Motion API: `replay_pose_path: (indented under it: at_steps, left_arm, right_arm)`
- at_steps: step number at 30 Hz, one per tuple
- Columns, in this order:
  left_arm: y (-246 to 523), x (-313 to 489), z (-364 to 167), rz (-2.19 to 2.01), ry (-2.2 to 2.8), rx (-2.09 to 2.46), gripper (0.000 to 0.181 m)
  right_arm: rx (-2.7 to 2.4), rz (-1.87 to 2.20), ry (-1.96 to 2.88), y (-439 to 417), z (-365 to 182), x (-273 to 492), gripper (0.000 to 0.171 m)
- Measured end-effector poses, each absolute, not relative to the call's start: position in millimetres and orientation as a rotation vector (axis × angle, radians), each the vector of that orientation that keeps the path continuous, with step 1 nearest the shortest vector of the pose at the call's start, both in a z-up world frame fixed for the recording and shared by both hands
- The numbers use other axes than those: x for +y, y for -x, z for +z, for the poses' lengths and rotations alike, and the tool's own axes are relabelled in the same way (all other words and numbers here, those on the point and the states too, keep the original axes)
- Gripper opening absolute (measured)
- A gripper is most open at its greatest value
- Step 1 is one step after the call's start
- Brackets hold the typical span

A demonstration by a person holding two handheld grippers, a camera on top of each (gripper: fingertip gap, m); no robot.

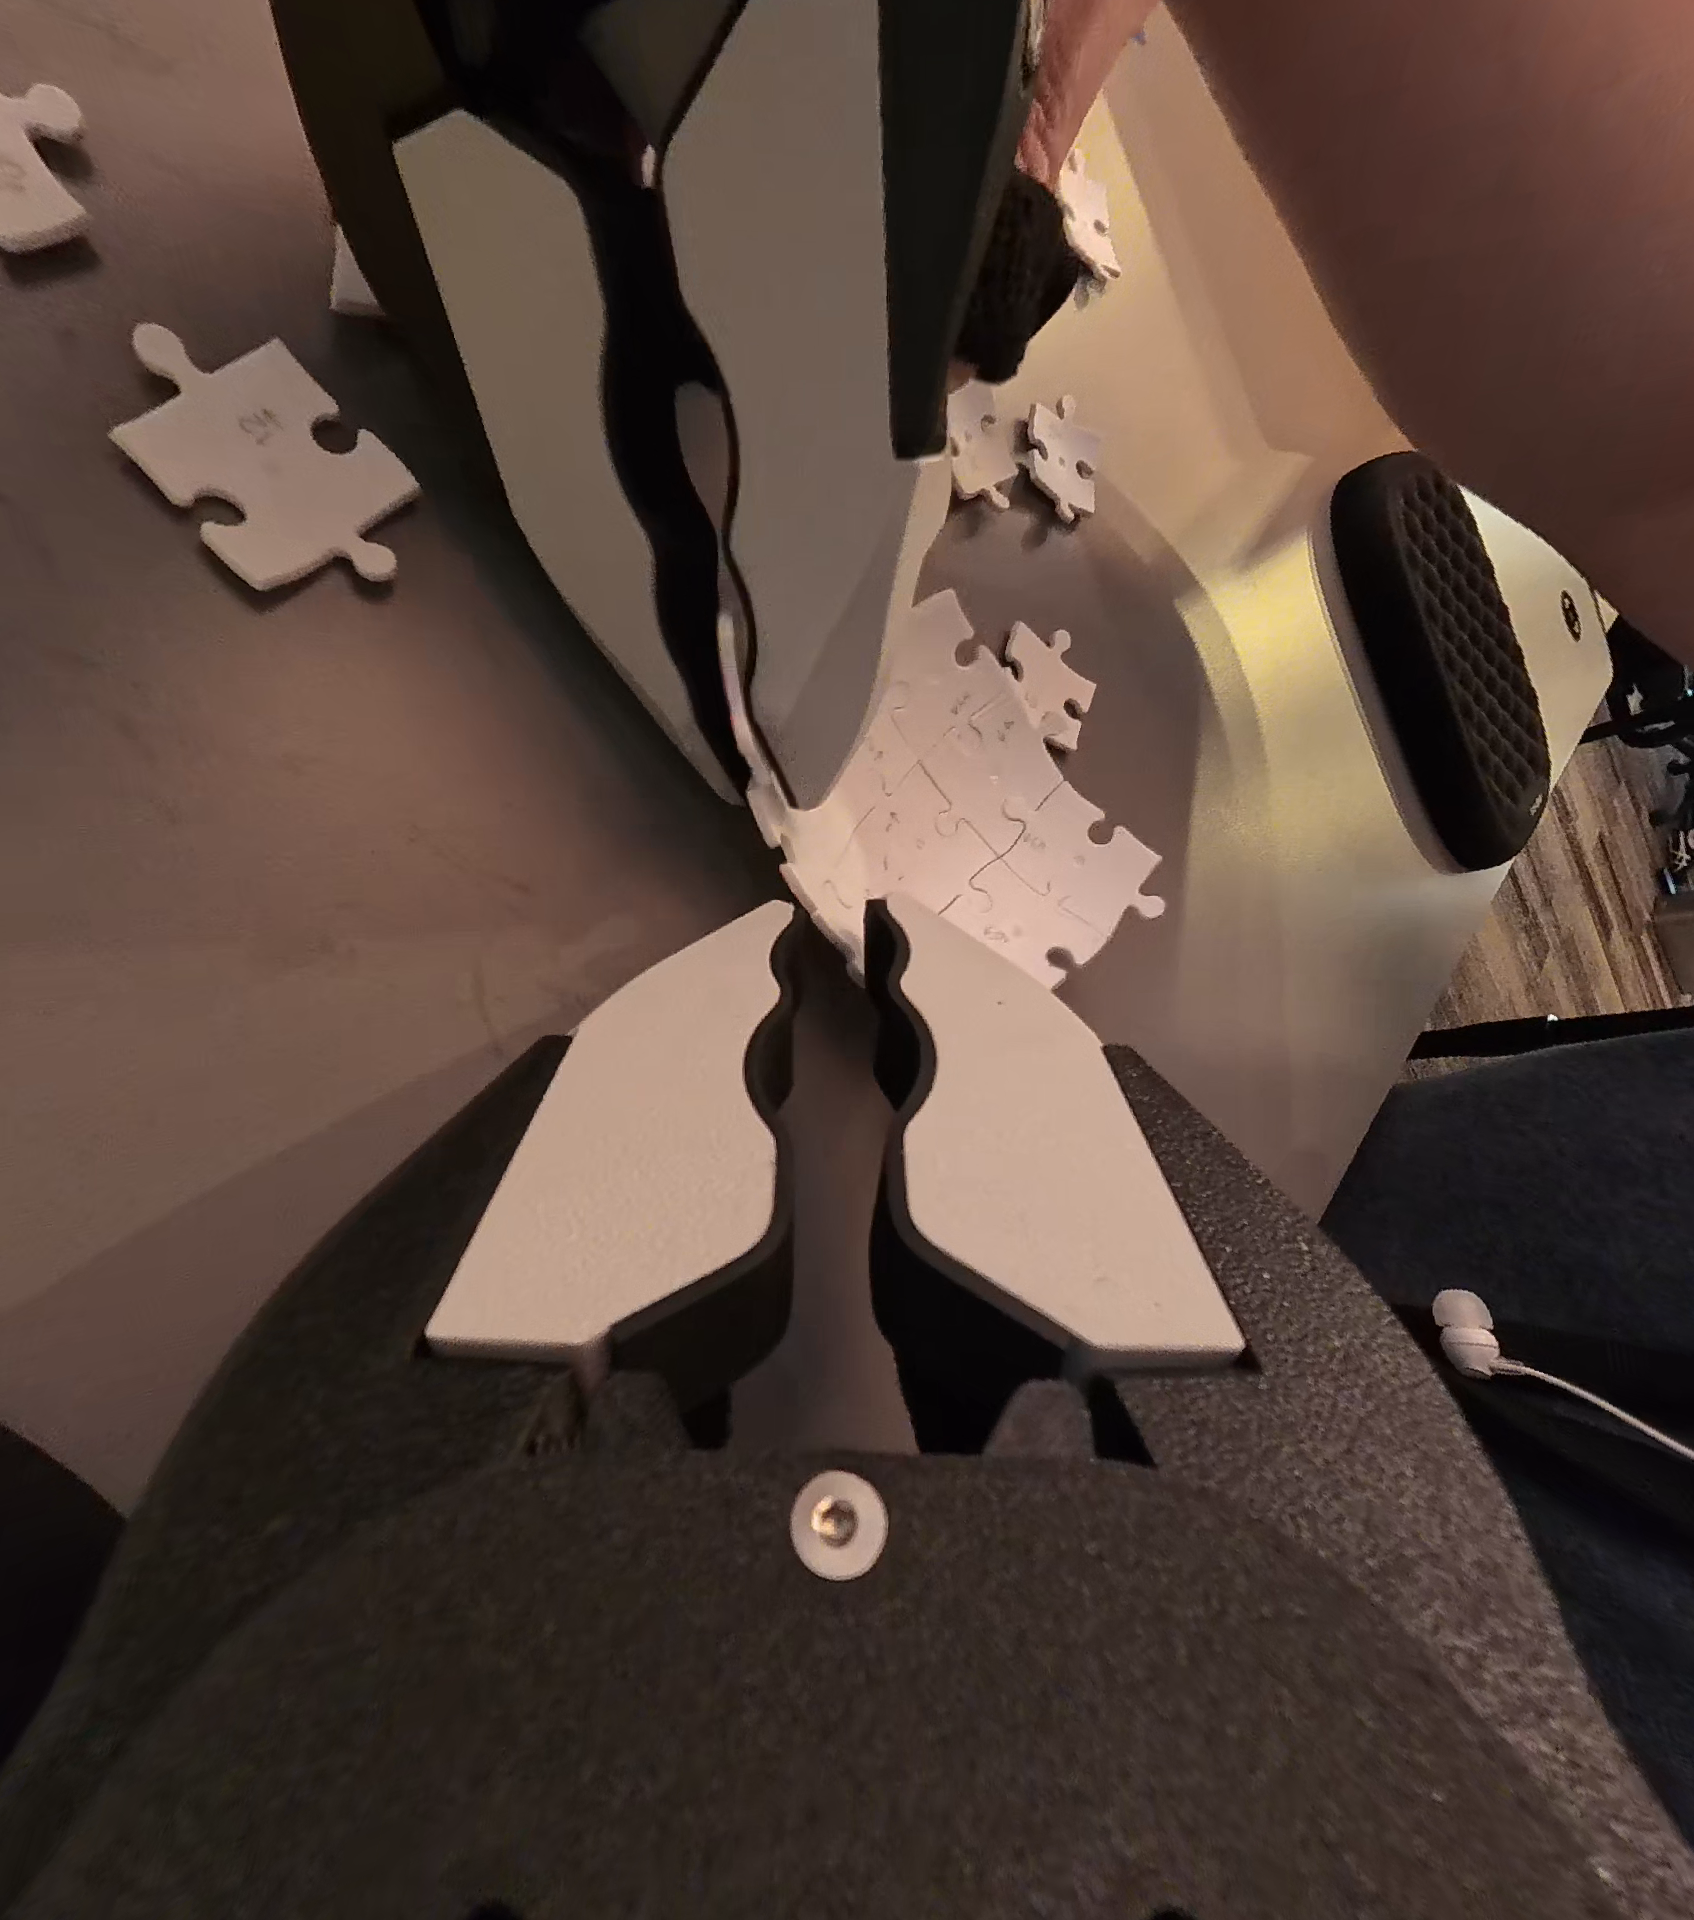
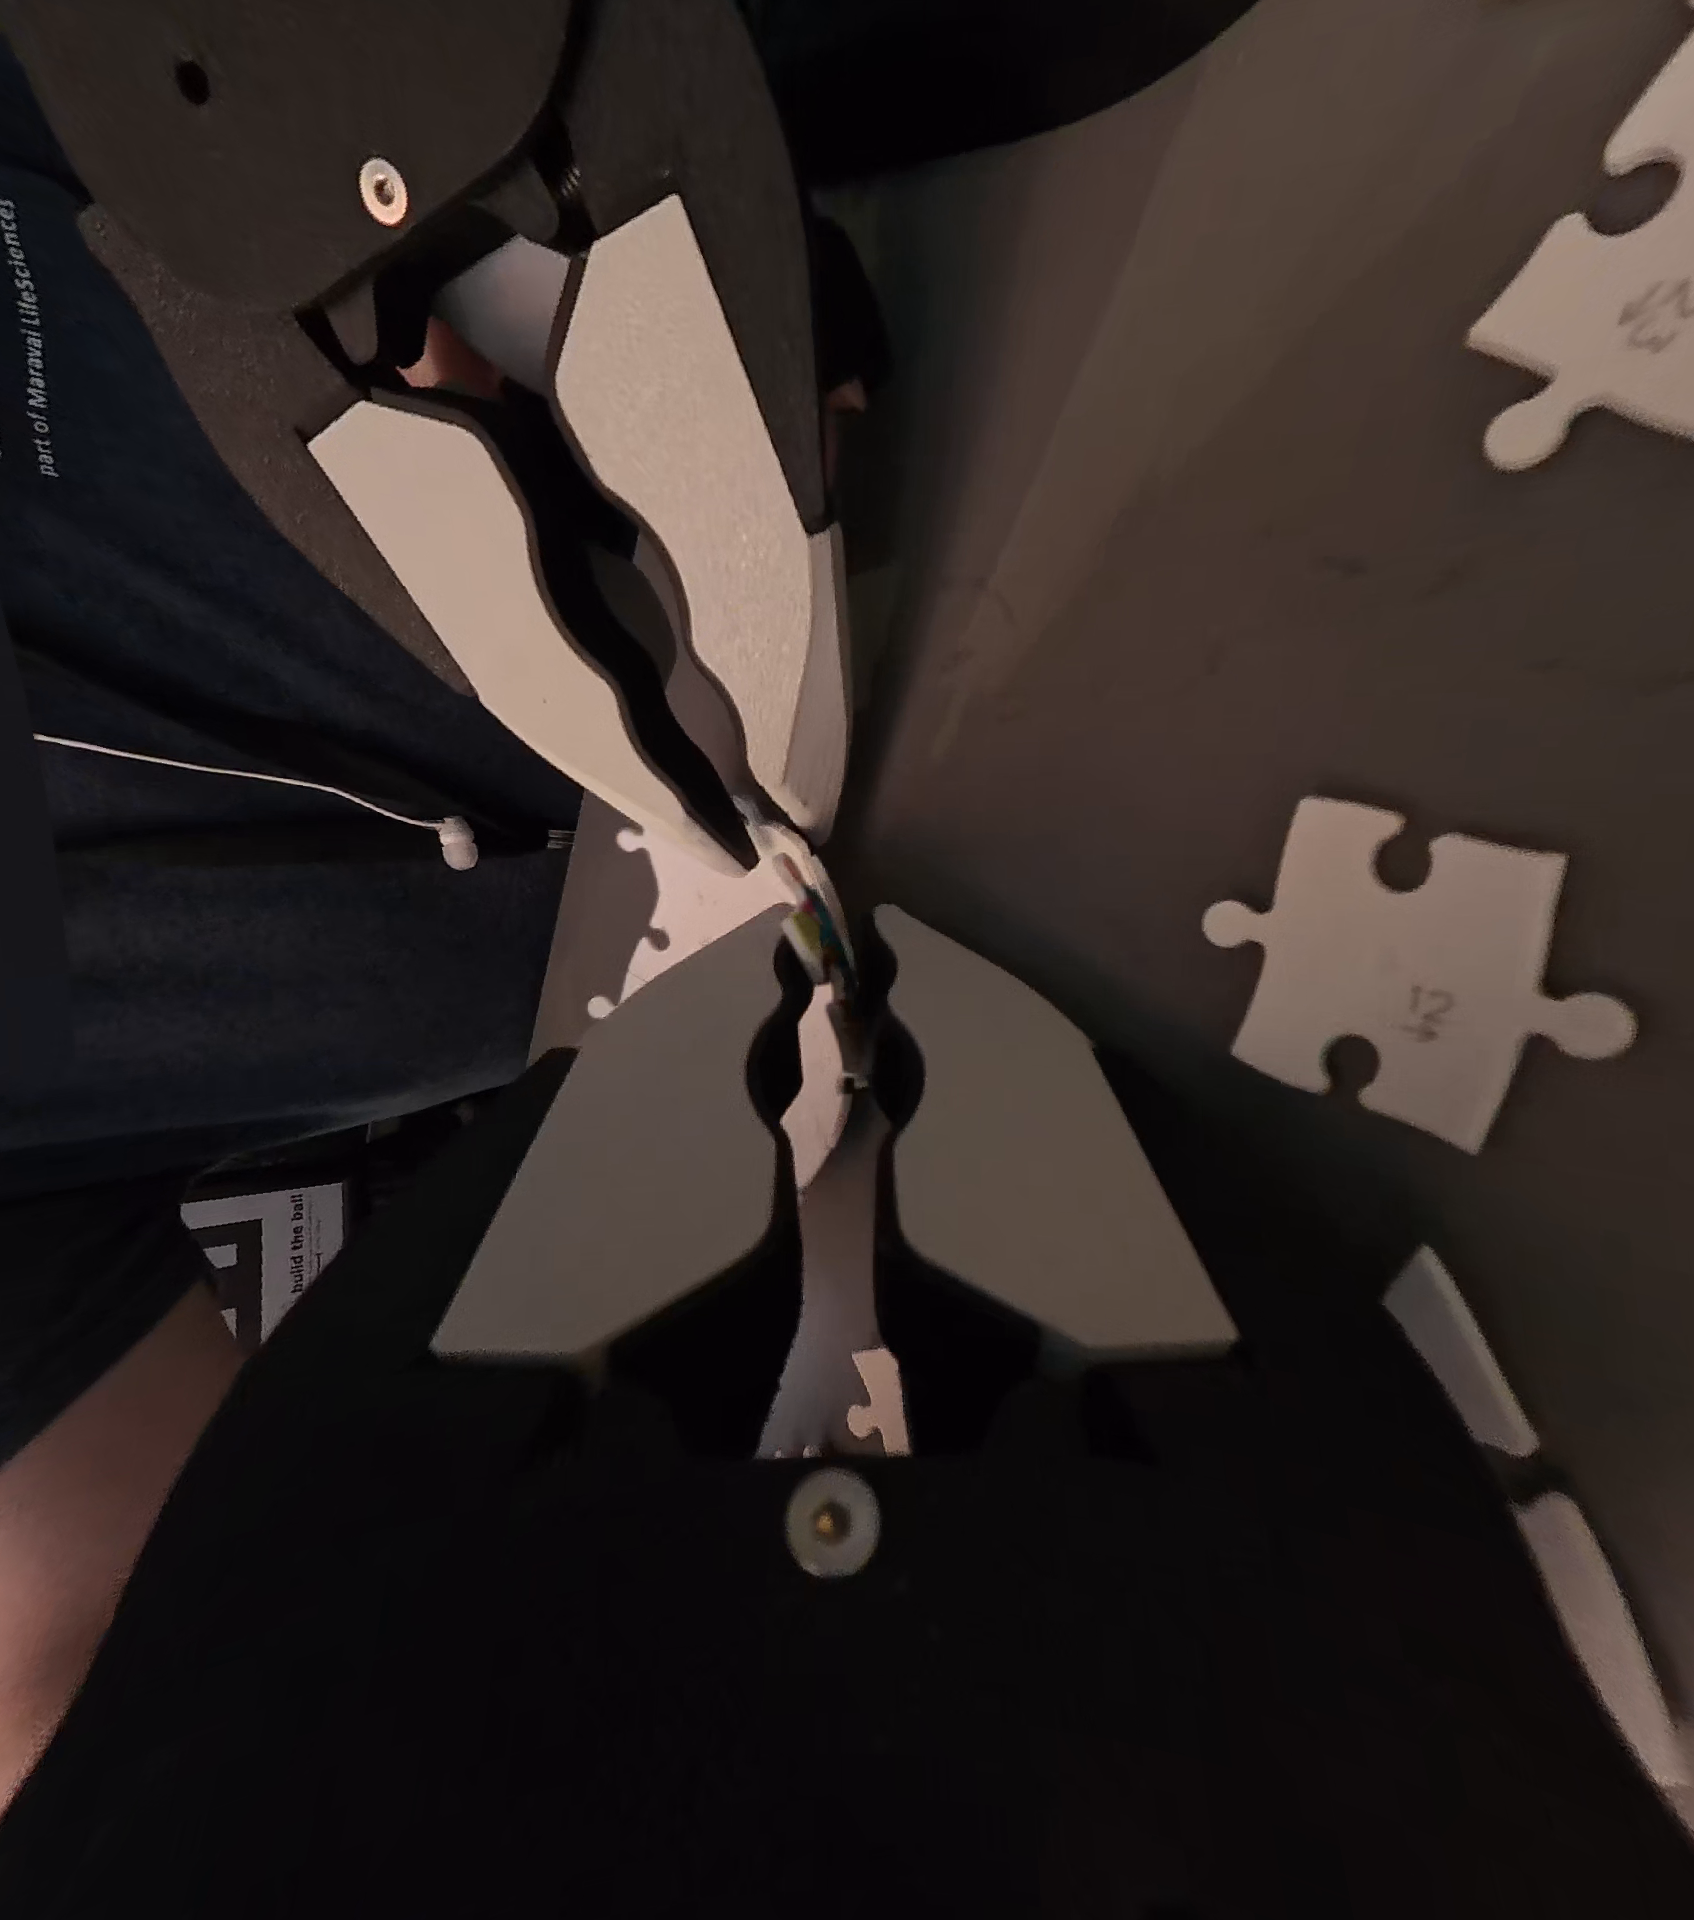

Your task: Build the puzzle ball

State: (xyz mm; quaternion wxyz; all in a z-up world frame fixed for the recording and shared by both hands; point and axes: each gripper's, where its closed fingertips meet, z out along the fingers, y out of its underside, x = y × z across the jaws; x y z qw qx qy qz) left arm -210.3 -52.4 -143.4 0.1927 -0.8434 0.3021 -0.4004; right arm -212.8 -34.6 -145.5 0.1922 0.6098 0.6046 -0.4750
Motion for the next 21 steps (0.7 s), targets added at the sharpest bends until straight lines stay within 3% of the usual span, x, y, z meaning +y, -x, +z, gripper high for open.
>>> replay_pose_path:
  at_steps: [21]
  left_arm:
    - [210.7, -51.4, -144.0, -1.097, 2.375, 0.853, 0.012]
  right_arm:
    - [1.783, -1.242, -1.684, 202.9, -150.1, -41.8, 0.007]
